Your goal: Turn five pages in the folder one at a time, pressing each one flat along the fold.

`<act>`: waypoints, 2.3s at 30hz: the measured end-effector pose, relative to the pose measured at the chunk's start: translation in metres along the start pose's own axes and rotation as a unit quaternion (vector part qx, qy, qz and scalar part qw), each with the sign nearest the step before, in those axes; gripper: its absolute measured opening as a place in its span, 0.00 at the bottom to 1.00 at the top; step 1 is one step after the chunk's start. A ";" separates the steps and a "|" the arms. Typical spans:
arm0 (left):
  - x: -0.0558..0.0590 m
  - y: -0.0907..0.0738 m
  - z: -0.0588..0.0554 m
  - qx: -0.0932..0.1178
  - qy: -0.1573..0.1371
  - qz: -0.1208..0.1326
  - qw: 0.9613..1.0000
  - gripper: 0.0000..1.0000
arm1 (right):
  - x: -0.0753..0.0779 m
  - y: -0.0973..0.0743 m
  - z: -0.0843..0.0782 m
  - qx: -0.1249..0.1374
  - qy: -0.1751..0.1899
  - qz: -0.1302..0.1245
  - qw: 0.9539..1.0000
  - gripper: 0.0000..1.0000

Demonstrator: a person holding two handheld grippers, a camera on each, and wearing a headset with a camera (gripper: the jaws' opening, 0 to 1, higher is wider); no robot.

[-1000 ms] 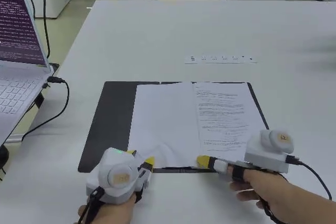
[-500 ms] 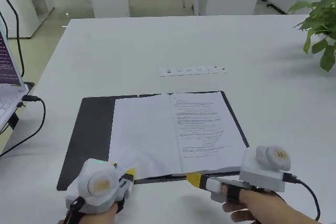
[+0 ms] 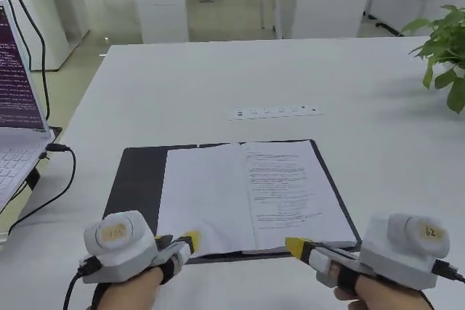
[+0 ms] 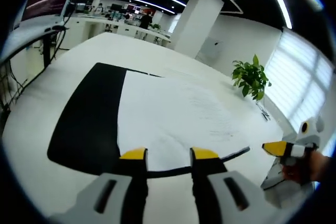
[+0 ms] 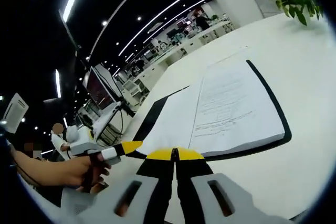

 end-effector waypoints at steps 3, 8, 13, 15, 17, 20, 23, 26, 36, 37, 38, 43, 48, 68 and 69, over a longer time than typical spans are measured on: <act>0.008 -0.014 0.001 -0.004 -0.008 -0.010 1.000 0.33 | 0.003 -0.006 0.004 0.003 0.003 -0.016 1.000 0.00; 0.016 -0.038 0.005 -0.002 -0.014 -0.015 1.000 0.39 | 0.009 -0.020 0.014 0.019 -0.005 -0.034 0.999 0.02; 0.019 -0.057 0.009 0.006 -0.001 -0.011 1.000 0.44 | 0.018 -0.032 0.024 0.039 -0.010 -0.058 0.998 0.20; 0.019 -0.063 0.009 0.010 0.001 -0.007 1.000 0.46 | 0.022 -0.037 0.026 0.039 -0.017 -0.068 0.997 0.26; 0.019 -0.068 0.010 0.017 0.011 0.002 1.000 0.49 | 0.027 -0.041 0.029 0.040 -0.031 -0.079 0.996 0.31; 0.019 -0.073 0.010 0.019 0.034 0.007 0.999 0.55 | 0.034 -0.046 0.031 0.036 -0.058 -0.097 0.993 0.39; 0.017 -0.077 0.008 0.019 0.066 0.019 0.997 0.61 | 0.038 -0.049 0.031 0.032 -0.071 -0.106 0.991 0.46; 0.018 -0.082 0.008 0.019 0.090 0.029 0.995 0.71 | 0.039 -0.052 0.033 0.036 -0.090 -0.112 0.989 0.57; 0.022 -0.090 0.007 0.023 0.146 0.045 0.988 0.96 | 0.038 -0.058 0.035 0.037 -0.136 -0.111 0.984 0.83; 0.022 -0.090 0.008 0.021 0.149 0.048 0.987 0.99 | 0.038 -0.058 0.035 0.037 -0.138 -0.109 0.984 0.87; 0.023 -0.091 0.008 0.019 0.150 0.047 0.987 0.99 | 0.037 -0.059 0.035 0.037 -0.138 -0.108 0.984 0.92; 0.024 -0.095 0.012 0.027 0.161 0.054 0.985 0.99 | 0.036 -0.063 0.038 0.043 -0.149 -0.096 0.983 1.00; 0.026 -0.099 0.016 0.033 0.173 0.058 0.983 0.99 | 0.034 -0.068 0.043 0.045 -0.175 -0.093 0.979 1.00; 0.086 -0.037 0.037 0.024 0.215 0.006 0.976 0.99 | 0.047 -0.086 0.053 0.056 -0.193 -0.100 0.974 0.98; 0.091 -0.030 0.036 0.020 0.220 0.001 0.975 0.99 | 0.047 -0.086 0.053 0.057 -0.193 -0.101 0.974 0.98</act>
Point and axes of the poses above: the centre of the closed fingertips' face, and the gripper's own axes: y roughly forward along the fingers, x roughly to its right, z roughly out of its top, the point moved 6 cm from there along -y, roughly backward along the fingers, and after that the axes turned 6 degrees about -x, right-handed, at the moved point
